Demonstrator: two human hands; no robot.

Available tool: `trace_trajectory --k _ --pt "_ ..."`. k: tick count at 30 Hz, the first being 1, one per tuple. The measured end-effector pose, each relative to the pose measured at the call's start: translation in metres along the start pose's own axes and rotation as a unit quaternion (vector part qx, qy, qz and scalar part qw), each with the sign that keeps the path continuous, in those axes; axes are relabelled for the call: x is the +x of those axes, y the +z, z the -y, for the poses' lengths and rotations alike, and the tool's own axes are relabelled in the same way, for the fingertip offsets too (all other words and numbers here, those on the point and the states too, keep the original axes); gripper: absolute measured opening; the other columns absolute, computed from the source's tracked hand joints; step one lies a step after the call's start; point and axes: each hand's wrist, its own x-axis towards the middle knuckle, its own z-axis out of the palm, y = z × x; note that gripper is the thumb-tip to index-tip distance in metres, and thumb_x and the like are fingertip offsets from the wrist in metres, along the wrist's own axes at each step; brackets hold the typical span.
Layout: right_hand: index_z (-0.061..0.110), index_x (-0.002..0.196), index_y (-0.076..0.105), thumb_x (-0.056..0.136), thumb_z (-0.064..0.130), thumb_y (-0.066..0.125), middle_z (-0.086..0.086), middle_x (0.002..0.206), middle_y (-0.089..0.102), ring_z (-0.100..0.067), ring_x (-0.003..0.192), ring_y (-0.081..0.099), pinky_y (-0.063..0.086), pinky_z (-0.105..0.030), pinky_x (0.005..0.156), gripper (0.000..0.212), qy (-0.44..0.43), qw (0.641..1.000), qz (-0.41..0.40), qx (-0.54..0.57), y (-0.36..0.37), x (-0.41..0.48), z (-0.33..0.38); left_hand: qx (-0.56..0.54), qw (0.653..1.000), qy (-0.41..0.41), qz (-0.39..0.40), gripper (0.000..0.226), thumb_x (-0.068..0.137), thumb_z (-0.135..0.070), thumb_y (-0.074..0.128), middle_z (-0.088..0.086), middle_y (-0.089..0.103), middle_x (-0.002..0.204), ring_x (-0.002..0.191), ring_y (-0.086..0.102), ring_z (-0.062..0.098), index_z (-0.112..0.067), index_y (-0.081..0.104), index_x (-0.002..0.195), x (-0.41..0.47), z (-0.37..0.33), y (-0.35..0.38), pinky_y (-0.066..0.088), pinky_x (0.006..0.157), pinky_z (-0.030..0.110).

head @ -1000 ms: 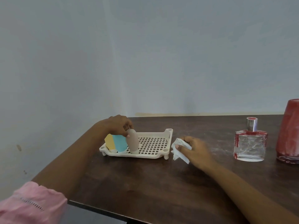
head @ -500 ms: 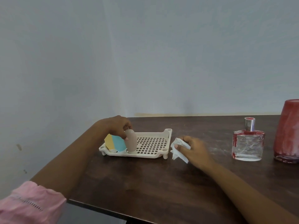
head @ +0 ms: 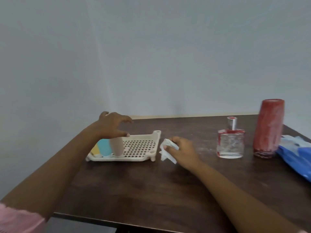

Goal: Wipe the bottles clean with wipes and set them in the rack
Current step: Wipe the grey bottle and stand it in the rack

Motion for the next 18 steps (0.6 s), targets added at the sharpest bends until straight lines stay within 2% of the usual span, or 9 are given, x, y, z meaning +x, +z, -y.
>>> trace_trajectory --k 4,6,7,10,13,16,18 --pt "0.008 0.083 0.065 0.087 0.019 0.063 -0.007 0.081 0.068 -0.021 0.074 0.063 0.048 -0.031 0.065 0.013 0.0 1.0 -0.011 0.014 -0.015 -0.015 0.0 -0.133 0.987 0.058 -0.073 0.056 0.071 -0.065 0.055 -0.016 0.058 0.127 0.121 0.048 0.01 -0.04 0.057 0.121 0.007 -0.049 -0.004 0.024 0.106 0.043" --pt "0.013 0.082 0.061 0.088 0.02 0.062 -0.001 0.082 0.065 -0.014 0.072 0.059 0.043 -0.018 0.062 0.009 -0.002 1.0 -0.019 0.004 -0.026 -0.028 -0.003 -0.235 0.963 0.09 -0.093 0.049 0.07 -0.063 0.06 -0.022 0.06 0.117 0.113 0.052 0.004 -0.041 0.059 0.114 0.013 -0.078 -0.008 0.035 0.104 0.041" --pt "0.017 0.088 0.06 0.089 0.02 0.061 0.003 0.084 0.064 -0.008 0.072 0.058 0.039 -0.01 0.06 0.003 -0.002 1.0 -0.025 0.008 -0.032 -0.035 -0.004 -0.286 0.947 0.104 -0.102 0.041 0.074 -0.055 0.068 -0.022 0.062 0.113 0.109 0.054 0.003 -0.04 0.06 0.111 0.017 -0.094 -0.01 0.04 0.101 0.037" --pt "0.021 0.106 0.055 0.089 0.016 0.061 0.011 0.091 0.062 0.006 0.078 0.059 0.04 -0.004 0.064 0.019 -0.011 0.996 -0.075 0.047 -0.055 -0.058 -0.006 -0.398 0.904 0.126 -0.095 0.032 0.081 -0.032 0.075 -0.019 0.065 0.111 0.108 0.055 -0.002 -0.032 0.064 0.111 0.03 -0.146 -0.016 0.041 0.089 0.018" --pt "0.022 0.097 0.051 0.088 0.008 0.061 0.009 0.084 0.063 0.003 0.076 0.061 0.042 -0.008 0.061 0.02 -0.022 0.988 -0.141 0.06 -0.082 -0.078 -0.013 -0.457 0.876 0.132 -0.079 0.036 0.081 -0.03 0.075 -0.015 0.066 0.111 0.106 0.056 0.0 -0.027 0.064 0.115 0.046 -0.198 -0.016 0.039 0.083 0.01" --pt "0.025 0.092 0.052 0.09 0.01 0.059 0.003 0.083 0.063 -0.007 0.074 0.062 0.05 -0.021 0.063 0.017 -0.02 0.973 -0.224 0.055 -0.111 -0.092 -0.023 -0.492 0.86 0.122 -0.051 0.042 0.082 -0.027 0.074 -0.009 0.064 0.118 0.11 0.055 0.006 -0.024 0.061 0.122 0.063 -0.242 -0.008 0.04 0.089 0.017" --pt "0.026 0.088 0.054 0.09 0.011 0.058 0.002 0.081 0.061 -0.013 0.072 0.061 0.052 -0.032 0.061 0.015 0.011 0.946 -0.316 0.07 -0.127 -0.095 -0.029 -0.534 0.84 0.099 -0.025 0.048 0.082 -0.023 0.075 -0.004 0.063 0.124 0.117 0.055 0.01 -0.02 0.059 0.127 0.071 -0.264 -0.001 0.041 0.098 0.023"
